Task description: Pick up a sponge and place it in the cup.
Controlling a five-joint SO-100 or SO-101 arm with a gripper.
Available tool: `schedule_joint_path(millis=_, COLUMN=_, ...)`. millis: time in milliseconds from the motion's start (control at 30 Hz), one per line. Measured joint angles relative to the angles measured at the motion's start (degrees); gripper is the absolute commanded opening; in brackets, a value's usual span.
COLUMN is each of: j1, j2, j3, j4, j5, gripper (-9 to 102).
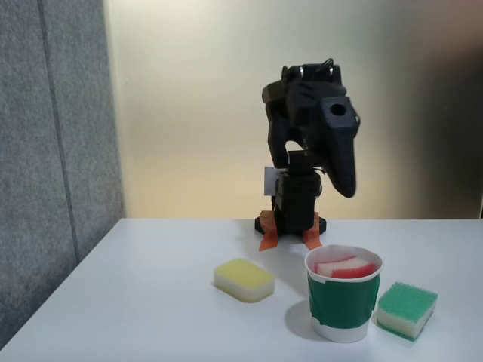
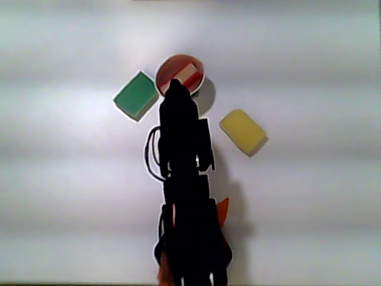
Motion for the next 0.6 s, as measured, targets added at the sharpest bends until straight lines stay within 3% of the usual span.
schedule_joint_path(millis=333, j1=3.1, j2=14.1, j3=16.3, j4=-10.3, j5=0.0, gripper=0)
schedule_joint_path(millis=600, j1=4.2, j2=26.1, j3=27.4, j4=-11.2, j5=1.8, gripper=0)
